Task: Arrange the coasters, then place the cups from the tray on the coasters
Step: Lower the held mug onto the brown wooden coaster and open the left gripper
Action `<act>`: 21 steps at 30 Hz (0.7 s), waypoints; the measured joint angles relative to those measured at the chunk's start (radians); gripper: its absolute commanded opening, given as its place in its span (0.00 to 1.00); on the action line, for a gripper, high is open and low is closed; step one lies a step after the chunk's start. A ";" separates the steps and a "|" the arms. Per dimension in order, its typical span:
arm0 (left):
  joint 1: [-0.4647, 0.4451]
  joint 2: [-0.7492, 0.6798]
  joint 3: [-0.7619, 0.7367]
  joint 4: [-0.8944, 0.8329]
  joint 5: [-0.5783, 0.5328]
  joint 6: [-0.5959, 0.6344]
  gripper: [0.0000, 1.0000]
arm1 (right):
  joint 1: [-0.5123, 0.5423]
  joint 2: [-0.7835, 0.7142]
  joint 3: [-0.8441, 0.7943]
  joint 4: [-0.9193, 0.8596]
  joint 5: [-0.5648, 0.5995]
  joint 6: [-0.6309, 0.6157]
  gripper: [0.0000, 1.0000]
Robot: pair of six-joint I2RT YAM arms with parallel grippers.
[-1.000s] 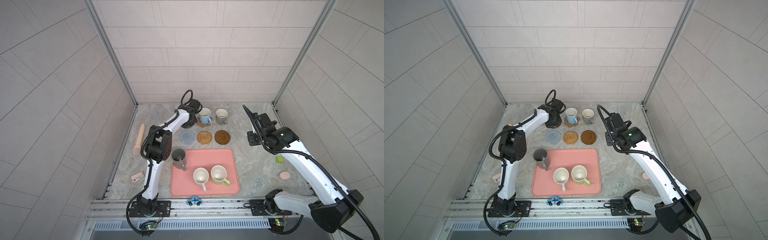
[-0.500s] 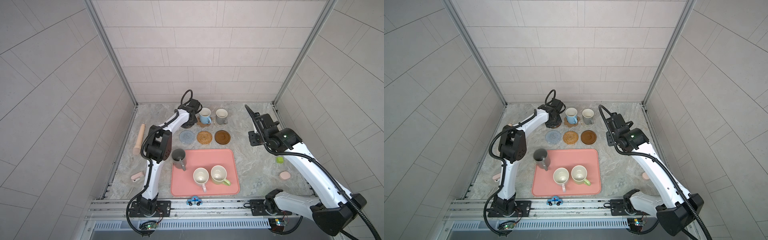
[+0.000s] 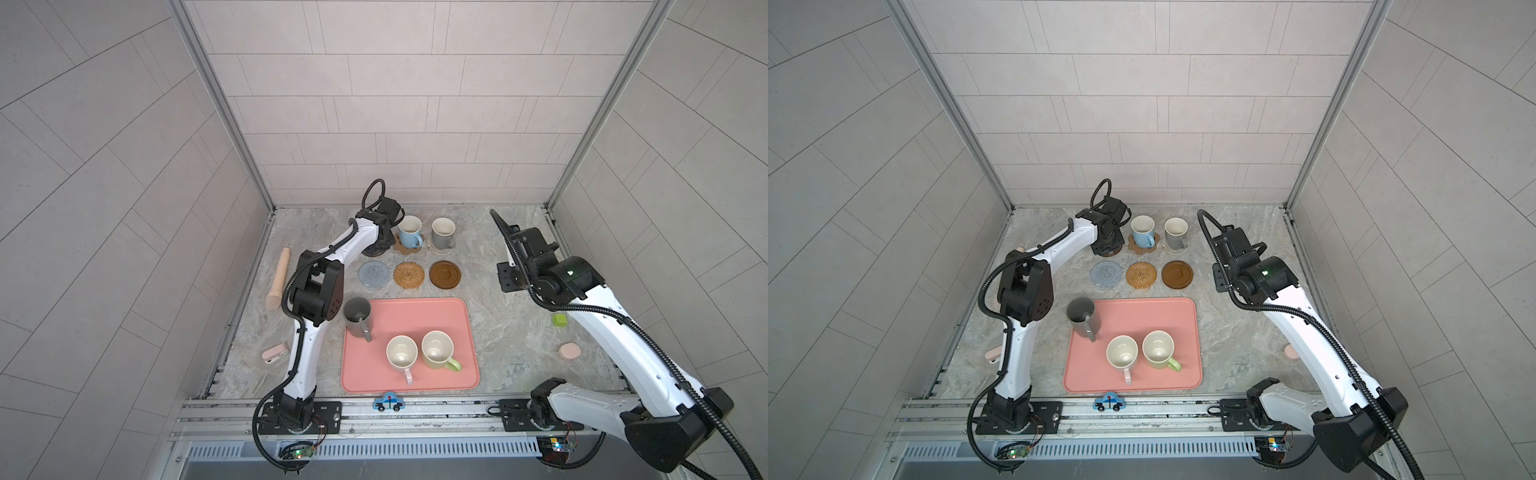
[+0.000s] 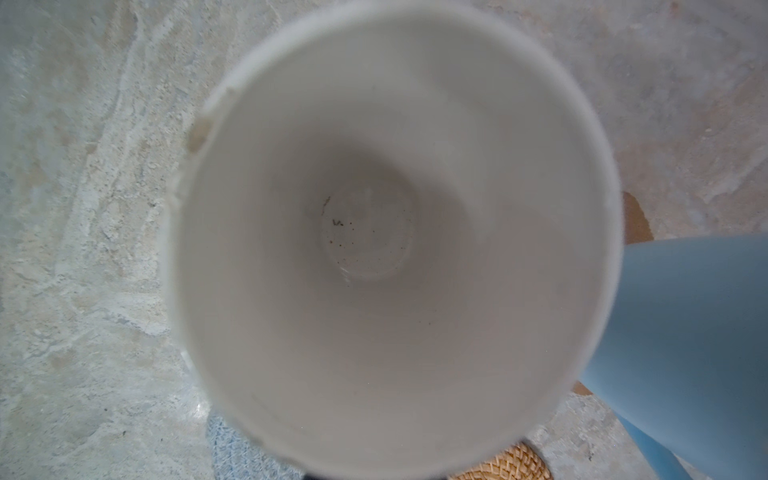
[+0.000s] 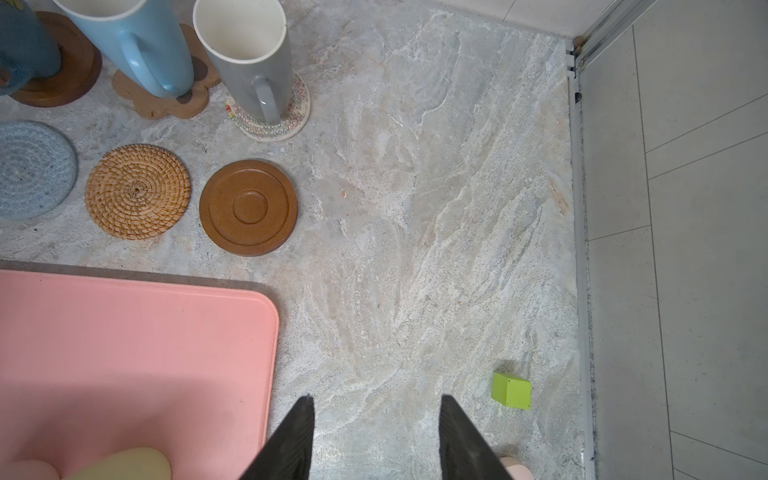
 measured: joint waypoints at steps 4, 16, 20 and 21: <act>0.000 0.001 0.000 0.008 0.007 -0.005 0.28 | 0.000 -0.001 0.000 0.000 0.000 0.001 0.51; -0.002 0.002 0.000 0.008 0.011 -0.012 0.34 | 0.000 -0.025 -0.001 -0.002 0.005 0.001 0.51; -0.002 0.002 0.000 0.008 0.013 -0.012 0.37 | 0.000 -0.025 -0.001 -0.003 0.007 0.004 0.51; -0.002 0.002 0.000 0.008 0.013 -0.012 0.37 | 0.000 -0.025 -0.001 -0.003 0.008 0.005 0.51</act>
